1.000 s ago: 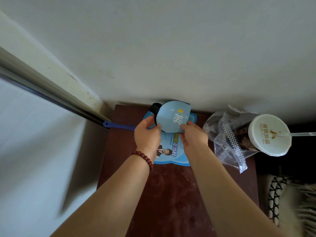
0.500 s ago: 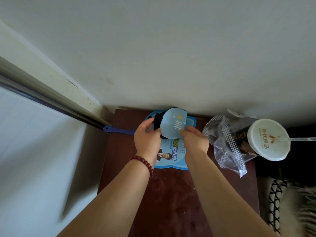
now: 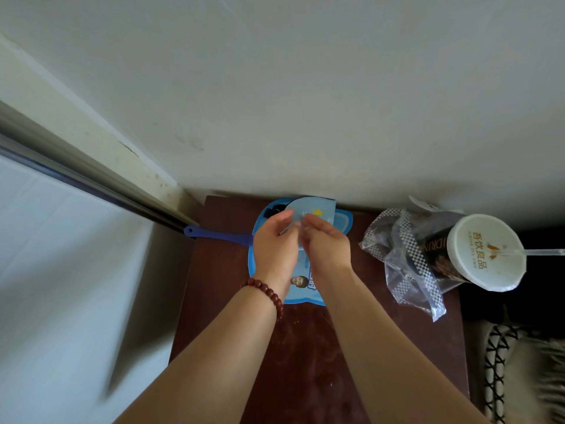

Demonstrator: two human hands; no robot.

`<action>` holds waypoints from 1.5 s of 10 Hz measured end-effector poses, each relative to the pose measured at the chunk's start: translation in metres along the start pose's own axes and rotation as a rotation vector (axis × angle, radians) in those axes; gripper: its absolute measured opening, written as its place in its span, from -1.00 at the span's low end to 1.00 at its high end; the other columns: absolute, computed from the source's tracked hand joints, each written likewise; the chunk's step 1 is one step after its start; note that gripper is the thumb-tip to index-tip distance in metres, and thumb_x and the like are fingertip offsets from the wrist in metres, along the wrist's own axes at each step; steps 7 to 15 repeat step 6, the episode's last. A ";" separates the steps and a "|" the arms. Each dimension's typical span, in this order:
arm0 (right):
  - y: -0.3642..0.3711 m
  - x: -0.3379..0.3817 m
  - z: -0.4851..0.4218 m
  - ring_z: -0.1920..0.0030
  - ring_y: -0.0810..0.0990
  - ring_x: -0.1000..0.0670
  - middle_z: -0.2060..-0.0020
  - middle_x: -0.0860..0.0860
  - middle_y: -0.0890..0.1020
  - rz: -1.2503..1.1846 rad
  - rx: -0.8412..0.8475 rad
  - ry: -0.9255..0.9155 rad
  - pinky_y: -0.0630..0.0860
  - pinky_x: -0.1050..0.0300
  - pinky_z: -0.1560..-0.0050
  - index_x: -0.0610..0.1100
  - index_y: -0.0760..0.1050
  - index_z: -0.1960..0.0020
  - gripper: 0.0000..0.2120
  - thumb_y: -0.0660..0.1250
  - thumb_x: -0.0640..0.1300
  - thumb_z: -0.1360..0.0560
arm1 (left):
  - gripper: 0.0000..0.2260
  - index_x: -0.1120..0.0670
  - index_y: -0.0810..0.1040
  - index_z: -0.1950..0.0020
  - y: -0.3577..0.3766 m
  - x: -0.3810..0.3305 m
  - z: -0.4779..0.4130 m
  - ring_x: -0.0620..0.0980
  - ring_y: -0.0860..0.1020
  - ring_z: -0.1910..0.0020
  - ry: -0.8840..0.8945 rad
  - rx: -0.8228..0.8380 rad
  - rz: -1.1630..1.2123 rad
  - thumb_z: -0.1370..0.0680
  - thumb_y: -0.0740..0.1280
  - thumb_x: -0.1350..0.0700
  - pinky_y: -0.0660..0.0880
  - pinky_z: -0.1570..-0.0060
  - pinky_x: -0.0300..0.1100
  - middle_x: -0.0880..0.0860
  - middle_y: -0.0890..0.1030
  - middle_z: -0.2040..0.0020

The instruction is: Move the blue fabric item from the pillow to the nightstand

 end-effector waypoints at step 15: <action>-0.019 0.035 0.032 0.13 0.67 0.05 0.05 -0.07 0.68 -0.204 0.040 -0.104 0.54 0.27 0.19 -0.10 0.59 0.06 -0.84 0.33 -0.32 -0.47 | -0.74 0.06 0.60 -0.11 0.007 -0.028 0.034 -0.19 0.58 0.05 0.058 0.013 0.102 -0.49 0.28 0.30 0.55 -0.04 -0.18 -0.07 0.63 0.02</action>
Point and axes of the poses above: each hand's wrist, its own z-axis away from the middle knuckle, its own y-axis out of the palm, x = y × z, the point moved 9 cm from there along -z, towards the middle knuckle
